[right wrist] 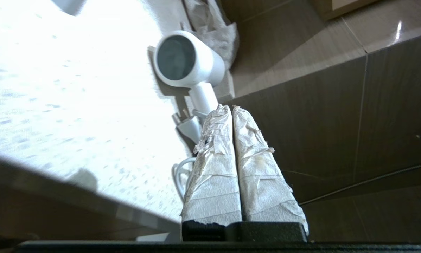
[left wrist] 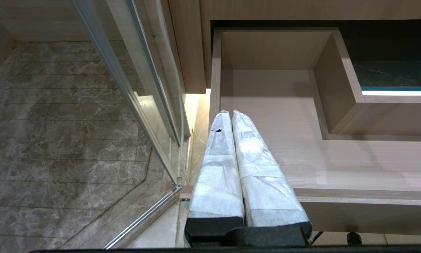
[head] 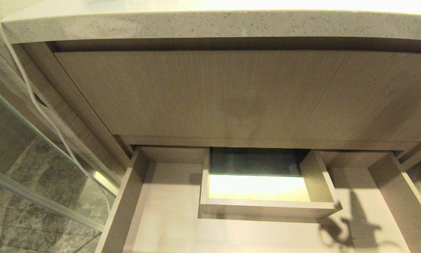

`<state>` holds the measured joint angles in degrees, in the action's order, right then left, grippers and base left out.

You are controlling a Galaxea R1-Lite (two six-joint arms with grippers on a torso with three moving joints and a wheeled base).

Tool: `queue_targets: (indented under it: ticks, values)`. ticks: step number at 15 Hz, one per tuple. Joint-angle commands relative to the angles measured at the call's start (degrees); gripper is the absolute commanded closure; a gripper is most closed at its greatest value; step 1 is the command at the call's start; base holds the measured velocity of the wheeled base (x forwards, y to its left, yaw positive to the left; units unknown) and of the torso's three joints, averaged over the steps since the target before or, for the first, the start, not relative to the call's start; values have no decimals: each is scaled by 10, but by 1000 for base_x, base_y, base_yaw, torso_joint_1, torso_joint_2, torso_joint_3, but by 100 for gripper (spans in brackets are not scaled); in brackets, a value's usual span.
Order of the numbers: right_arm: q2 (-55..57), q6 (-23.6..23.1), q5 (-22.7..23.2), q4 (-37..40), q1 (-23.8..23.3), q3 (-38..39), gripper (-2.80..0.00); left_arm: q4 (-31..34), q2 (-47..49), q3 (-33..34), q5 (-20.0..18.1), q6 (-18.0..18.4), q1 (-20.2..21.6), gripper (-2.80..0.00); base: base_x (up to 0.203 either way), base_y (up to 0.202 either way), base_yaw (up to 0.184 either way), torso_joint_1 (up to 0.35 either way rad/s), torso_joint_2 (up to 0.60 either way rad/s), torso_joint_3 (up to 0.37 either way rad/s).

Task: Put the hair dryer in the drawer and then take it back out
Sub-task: Pick up the hairdryer

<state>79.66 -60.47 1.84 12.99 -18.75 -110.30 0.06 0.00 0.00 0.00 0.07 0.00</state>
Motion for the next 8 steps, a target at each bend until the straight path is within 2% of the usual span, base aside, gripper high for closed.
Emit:
queue_targets:
  ticks: [1,4,6,8]
  values:
    - [74,-2,-2,-44,-33,-5,0,0,0,0,0,0,0,0,0,0,0,0,0,0]
    - [54,45,1,-25,-35,15,0,0,0,0,0,0,0,0,0,0,0,0,0,0]
    - [0,110,5,-9,-28,87,0,0,0,0,0,0,0,0,0,0,0,0,0,0]
    - [-85,178,7,-3,-13,191,0,0,0,0,0,0,0,0,0,0,0,0,0,0]
